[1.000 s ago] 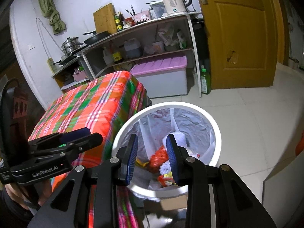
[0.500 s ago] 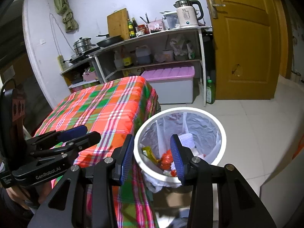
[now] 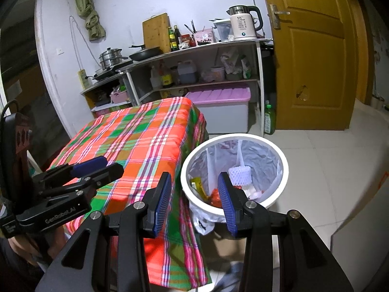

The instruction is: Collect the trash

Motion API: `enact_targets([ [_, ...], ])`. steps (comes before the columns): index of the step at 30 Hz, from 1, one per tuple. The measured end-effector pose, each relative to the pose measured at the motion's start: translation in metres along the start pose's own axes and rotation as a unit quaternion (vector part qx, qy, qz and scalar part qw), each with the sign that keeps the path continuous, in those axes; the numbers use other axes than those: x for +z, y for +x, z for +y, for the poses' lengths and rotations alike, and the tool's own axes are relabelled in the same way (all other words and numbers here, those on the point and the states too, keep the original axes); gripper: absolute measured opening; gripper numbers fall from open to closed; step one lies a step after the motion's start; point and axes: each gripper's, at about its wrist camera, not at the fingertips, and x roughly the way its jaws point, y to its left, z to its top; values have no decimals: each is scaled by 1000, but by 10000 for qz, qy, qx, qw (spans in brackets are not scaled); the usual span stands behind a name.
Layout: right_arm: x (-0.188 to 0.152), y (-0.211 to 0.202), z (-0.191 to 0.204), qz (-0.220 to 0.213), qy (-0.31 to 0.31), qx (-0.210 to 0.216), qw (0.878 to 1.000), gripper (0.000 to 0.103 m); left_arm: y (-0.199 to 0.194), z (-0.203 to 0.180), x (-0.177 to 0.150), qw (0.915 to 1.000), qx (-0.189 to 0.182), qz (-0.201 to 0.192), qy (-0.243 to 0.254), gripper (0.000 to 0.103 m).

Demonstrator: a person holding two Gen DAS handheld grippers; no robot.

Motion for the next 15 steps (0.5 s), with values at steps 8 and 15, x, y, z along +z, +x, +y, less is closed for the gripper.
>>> enact_targets([
  [8, -2, -2, 3, 6, -34, 16, 10000, 41, -8, -1, -5, 10000, 55, -12, 2, 47],
  [15, -3, -4, 5, -9, -46, 14, 10000, 41, -10, -2, -7, 10000, 42, -29, 27, 47],
])
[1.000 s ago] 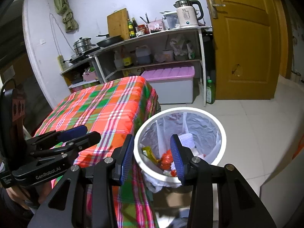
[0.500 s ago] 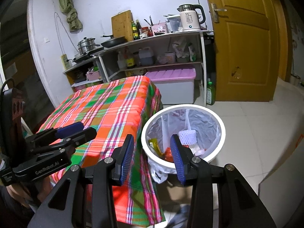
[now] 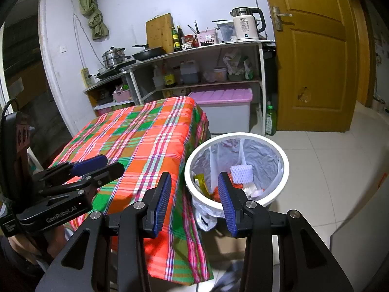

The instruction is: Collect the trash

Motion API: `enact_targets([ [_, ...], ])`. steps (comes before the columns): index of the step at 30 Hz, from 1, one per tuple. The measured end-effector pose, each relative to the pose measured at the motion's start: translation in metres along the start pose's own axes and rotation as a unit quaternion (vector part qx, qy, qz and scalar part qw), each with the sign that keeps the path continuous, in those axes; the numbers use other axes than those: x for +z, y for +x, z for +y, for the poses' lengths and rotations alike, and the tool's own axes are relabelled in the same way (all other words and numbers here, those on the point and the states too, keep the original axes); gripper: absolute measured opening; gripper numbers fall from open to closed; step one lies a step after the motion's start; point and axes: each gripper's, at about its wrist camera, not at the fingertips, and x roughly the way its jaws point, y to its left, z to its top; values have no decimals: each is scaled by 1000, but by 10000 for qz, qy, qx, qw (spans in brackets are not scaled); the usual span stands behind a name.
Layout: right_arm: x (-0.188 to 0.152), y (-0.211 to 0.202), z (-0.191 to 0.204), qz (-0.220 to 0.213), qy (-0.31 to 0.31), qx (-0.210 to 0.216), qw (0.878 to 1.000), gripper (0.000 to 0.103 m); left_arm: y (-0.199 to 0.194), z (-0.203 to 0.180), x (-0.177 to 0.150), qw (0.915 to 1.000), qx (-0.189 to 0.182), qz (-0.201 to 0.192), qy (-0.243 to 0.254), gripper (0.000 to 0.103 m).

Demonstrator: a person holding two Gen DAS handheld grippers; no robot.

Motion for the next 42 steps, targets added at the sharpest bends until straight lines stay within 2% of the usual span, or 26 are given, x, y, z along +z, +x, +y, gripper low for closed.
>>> enact_targets([
  [42, -3, 0, 0, 56, 7, 3, 10000, 41, 0, 0, -5, 10000, 51, 55, 24, 47],
])
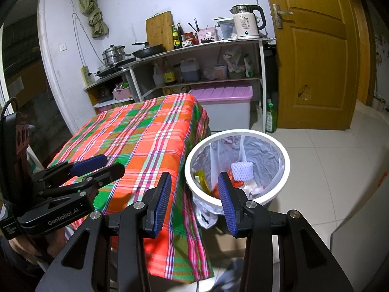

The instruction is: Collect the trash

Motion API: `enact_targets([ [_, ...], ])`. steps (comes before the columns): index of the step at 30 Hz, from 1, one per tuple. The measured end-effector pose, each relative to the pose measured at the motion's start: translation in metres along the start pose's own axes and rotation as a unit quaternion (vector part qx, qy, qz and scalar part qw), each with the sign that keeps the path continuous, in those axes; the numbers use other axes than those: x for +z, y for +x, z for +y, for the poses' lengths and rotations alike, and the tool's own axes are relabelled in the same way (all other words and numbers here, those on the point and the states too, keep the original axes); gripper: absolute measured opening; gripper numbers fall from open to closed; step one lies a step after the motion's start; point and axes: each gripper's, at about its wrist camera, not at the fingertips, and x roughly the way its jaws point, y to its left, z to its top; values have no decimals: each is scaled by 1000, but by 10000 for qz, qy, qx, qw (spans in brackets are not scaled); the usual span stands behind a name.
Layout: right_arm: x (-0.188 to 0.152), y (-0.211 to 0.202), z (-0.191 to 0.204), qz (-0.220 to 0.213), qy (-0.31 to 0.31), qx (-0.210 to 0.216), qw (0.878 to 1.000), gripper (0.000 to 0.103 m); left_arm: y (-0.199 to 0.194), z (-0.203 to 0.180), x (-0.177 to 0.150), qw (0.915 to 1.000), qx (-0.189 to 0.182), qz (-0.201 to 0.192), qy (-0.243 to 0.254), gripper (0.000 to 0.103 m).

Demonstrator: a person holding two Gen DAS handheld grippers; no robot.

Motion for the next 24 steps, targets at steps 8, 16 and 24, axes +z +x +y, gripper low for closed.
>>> enact_targets([
  [8, -3, 2, 0, 25, 3, -12, 10000, 41, -1, 2, -2, 10000, 4, 9, 4, 47],
  [16, -4, 4, -2, 53, 15, -18, 10000, 41, 0, 2, -3, 10000, 82, 24, 16, 47],
  [24, -4, 5, -4, 92, 31, -37, 9999, 41, 1, 4, -3, 9999, 151, 66, -50, 47],
])
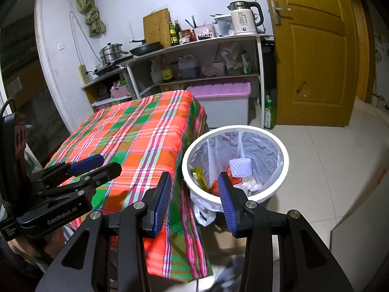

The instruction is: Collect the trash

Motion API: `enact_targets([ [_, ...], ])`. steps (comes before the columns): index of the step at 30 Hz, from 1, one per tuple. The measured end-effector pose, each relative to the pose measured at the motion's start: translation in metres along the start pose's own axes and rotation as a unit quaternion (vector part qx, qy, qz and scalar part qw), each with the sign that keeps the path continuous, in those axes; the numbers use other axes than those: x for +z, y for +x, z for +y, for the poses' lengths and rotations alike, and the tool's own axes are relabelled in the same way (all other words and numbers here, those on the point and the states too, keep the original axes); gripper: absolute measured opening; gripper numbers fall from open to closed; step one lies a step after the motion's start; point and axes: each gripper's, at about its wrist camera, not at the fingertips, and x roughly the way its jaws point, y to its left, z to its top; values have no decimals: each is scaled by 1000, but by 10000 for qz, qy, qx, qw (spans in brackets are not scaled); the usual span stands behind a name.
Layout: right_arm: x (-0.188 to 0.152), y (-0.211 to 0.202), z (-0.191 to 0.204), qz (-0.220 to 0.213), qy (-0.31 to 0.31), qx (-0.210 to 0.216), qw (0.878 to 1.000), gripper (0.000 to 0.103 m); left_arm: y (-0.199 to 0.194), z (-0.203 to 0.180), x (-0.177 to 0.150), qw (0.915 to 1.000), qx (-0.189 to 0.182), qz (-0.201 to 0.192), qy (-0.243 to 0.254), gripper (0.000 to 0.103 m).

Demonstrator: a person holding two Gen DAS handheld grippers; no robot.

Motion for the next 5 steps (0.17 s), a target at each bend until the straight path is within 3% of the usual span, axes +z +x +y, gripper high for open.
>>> enact_targets([
  [5, 1, 0, 0, 0, -1, 0, 10000, 41, -1, 1, -1, 10000, -1, 4, -11, 47],
])
